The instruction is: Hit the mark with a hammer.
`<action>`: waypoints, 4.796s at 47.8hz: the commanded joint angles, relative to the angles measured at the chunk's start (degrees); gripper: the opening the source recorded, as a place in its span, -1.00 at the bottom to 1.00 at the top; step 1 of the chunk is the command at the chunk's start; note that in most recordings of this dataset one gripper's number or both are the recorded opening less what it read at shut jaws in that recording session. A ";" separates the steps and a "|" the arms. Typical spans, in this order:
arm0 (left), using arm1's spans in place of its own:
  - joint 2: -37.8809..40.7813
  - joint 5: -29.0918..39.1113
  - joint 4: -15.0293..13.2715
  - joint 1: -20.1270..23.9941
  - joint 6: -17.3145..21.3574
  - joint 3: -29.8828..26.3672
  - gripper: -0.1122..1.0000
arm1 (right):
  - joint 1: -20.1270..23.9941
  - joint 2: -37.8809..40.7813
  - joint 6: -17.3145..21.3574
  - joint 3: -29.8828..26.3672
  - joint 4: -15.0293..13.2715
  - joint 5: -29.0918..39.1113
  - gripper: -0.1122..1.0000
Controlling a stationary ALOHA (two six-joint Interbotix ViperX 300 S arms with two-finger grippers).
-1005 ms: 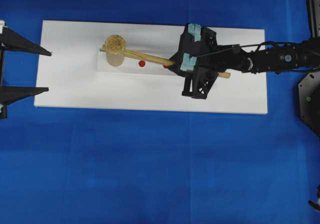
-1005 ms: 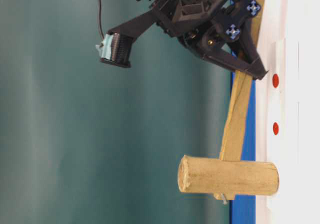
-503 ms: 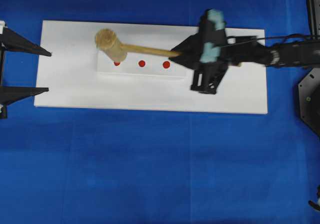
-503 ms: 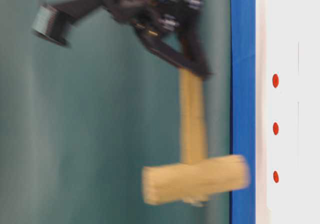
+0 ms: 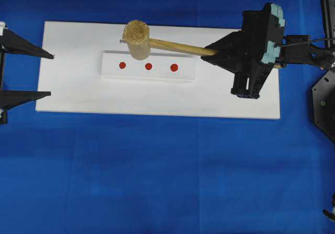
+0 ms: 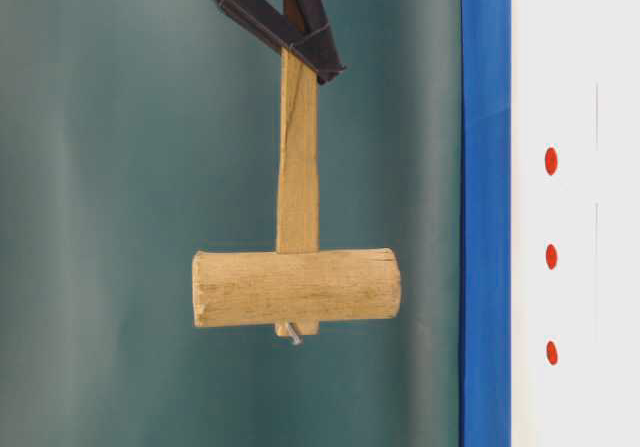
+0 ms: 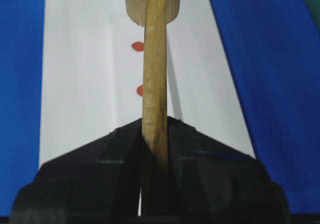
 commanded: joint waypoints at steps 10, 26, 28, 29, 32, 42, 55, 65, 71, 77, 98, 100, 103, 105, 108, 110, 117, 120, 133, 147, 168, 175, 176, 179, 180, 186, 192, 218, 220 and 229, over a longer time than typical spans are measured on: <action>0.00 -0.26 -0.09 0.09 -0.09 -0.62 0.74 | 0.09 10.37 1.41 1.41 2.81 -0.09 -0.76; -0.26 0.18 -0.09 0.09 -0.18 -0.70 0.73 | 0.18 10.28 1.14 0.97 3.78 0.00 -0.76; -0.26 0.18 -0.09 0.09 -0.18 -0.62 0.74 | 0.18 8.44 1.14 1.05 3.69 -0.09 -0.76; -0.26 0.18 -0.09 0.09 -0.18 -0.70 0.73 | 0.09 7.65 1.05 1.23 3.60 -0.09 -0.76; -0.26 0.18 -0.09 0.09 -0.18 -0.62 0.73 | 0.18 4.57 1.05 1.76 3.43 -0.18 -0.76; -0.18 0.18 -0.09 0.09 -0.18 -0.62 0.73 | 0.09 -7.82 1.23 6.68 2.99 -1.67 -0.76; -0.26 0.18 -0.09 0.09 -0.18 -0.62 0.73 | 0.18 -14.94 1.23 9.84 2.99 -2.11 -0.76; -0.26 0.09 -0.09 0.09 -0.09 -0.70 0.73 | 0.18 -11.25 1.14 10.37 2.99 -1.93 -0.76; -0.26 0.09 -0.09 0.09 -0.18 -0.62 0.73 | 0.18 -4.31 1.76 12.13 3.60 -1.93 -0.76; -0.26 0.18 -0.09 0.09 -0.18 -0.62 0.73 | 0.18 4.83 3.08 13.10 7.03 -0.97 -0.76; -0.35 0.18 -0.09 0.09 -0.18 -0.70 0.73 | 0.35 -6.24 1.14 11.07 5.10 -1.32 -0.76; -0.35 0.18 -0.09 0.09 -0.18 -0.70 0.73 | 0.35 -7.73 0.88 10.81 4.83 -1.23 -0.76; -0.35 0.18 -0.09 0.09 -0.18 -0.70 0.73 | 0.35 -9.67 0.53 10.55 4.48 -1.05 -0.76; -0.44 0.18 -0.09 0.09 -0.18 -0.70 0.73 | 0.35 -10.90 0.26 10.46 4.31 -0.88 -0.76; -0.35 0.09 -0.09 0.09 -0.18 -0.70 0.73 | 0.44 -11.60 -0.09 10.46 4.31 -0.62 -0.76; -0.35 0.09 -0.09 0.09 -0.18 -0.70 0.73 | 0.44 -11.78 -0.26 10.37 4.31 -0.44 -0.76; -0.35 0.09 -0.09 0.09 -0.18 -0.70 0.73 | 0.44 -11.43 -1.14 9.76 4.22 0.00 -0.76; -0.35 0.18 -0.09 0.09 -0.09 -0.70 0.73 | 0.53 -10.81 -1.23 9.14 4.22 0.09 -0.76; -0.26 0.18 -0.09 0.09 -0.09 -0.70 0.73 | 2.72 -5.62 -1.32 4.04 3.78 0.09 -0.76; -0.26 0.18 -0.09 0.09 -0.09 -0.70 0.73 | 5.36 3.25 -1.41 -4.04 3.34 0.09 -0.76; 0.44 0.00 -0.09 0.18 -0.09 -0.70 0.74 | 6.59 8.79 -1.41 -9.76 2.37 0.09 -0.76; 3.34 -2.46 -0.09 0.18 -0.18 -0.70 0.74 | 6.59 8.88 -1.41 -9.93 2.37 0.09 -0.76; 3.96 -3.16 -0.09 0.18 -0.18 -0.79 0.74 | 6.59 8.79 -1.41 -9.93 2.37 0.09 -0.76; 6.50 -5.89 -0.18 0.35 -0.18 -1.05 0.74 | 6.59 8.79 -1.41 -10.02 2.37 0.09 -0.76; 7.38 -6.68 -0.09 0.44 -0.18 -1.14 0.74 | 6.59 8.79 -1.41 -10.02 2.29 0.09 -0.76; 13.10 -10.90 -0.09 1.14 -0.18 -2.11 0.74 | 6.59 8.88 -1.41 -10.11 2.20 0.09 -0.76; 19.42 -14.24 -0.18 1.85 -0.18 -4.04 0.75 | 6.68 8.79 -1.41 -10.20 2.20 0.18 -0.76; 35.95 -16.35 -0.18 3.08 -0.09 -15.03 0.83 | 7.82 8.79 -1.41 -10.63 1.23 0.18 -0.76; 36.30 -16.35 -0.09 3.08 -0.09 -15.21 0.83 | 7.91 8.70 -1.41 -10.55 1.23 0.09 -0.76; 37.18 -16.35 -0.09 3.08 -0.09 -15.38 0.84 | 7.91 8.70 -1.41 -10.81 1.23 0.09 -0.76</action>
